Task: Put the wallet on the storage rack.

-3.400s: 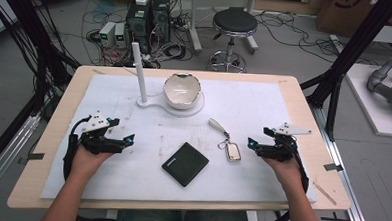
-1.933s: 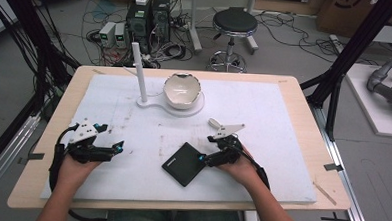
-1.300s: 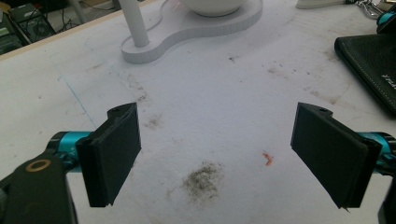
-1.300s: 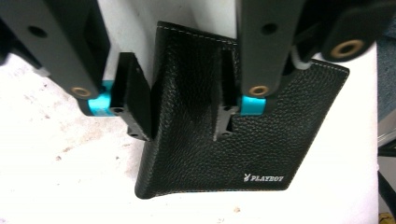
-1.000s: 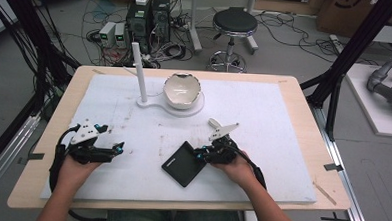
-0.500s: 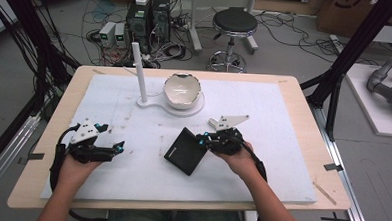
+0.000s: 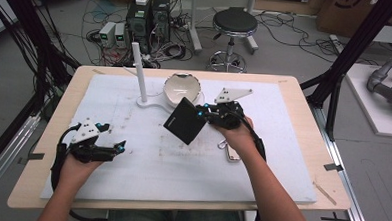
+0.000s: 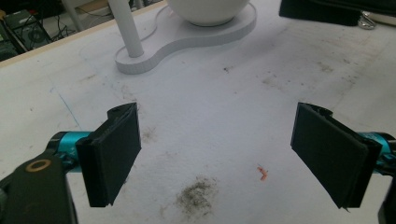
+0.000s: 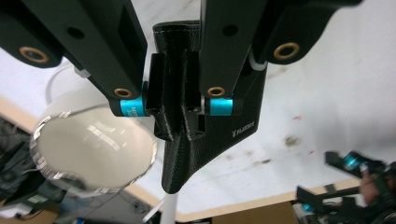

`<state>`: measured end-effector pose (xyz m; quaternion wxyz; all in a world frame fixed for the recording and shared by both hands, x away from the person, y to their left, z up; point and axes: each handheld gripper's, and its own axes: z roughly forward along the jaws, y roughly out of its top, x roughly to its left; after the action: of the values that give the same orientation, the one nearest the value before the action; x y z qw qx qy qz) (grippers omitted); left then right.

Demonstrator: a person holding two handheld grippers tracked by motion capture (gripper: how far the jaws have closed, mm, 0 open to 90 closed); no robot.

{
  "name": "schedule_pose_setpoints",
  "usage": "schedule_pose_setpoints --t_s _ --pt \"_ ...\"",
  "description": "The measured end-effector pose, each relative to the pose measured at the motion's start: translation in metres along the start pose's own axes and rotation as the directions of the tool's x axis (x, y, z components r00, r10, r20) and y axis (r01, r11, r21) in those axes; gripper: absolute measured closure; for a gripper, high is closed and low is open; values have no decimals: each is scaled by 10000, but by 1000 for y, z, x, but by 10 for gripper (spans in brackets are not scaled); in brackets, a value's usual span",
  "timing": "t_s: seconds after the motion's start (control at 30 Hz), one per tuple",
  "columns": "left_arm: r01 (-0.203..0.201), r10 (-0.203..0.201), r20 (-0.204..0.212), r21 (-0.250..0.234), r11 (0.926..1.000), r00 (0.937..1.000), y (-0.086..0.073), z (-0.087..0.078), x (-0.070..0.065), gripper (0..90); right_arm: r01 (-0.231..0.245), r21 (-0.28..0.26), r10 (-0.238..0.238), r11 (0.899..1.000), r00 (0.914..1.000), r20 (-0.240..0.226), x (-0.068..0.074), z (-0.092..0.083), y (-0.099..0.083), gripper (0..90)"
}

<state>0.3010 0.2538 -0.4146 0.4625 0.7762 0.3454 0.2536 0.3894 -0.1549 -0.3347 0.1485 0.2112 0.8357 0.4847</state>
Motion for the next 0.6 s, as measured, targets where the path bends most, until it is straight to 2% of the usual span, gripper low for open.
schedule_pose_setpoints --t_s 0.23,0.47,0.6 --pt "-18 18 29 16 10000 10000 1 0 0 159 327 -7 -325 9995 9974 640 -16 3 27 854" --pt "-33 33 27 -22 10000 10000 1 1 0 159 381 -33 -375 9993 9930 1117 -31 8 44 854" --pt "-48 48 42 -9 10000 10000 2 1 0 159 466 20 -464 9989 9870 1541 -42 15 58 854"
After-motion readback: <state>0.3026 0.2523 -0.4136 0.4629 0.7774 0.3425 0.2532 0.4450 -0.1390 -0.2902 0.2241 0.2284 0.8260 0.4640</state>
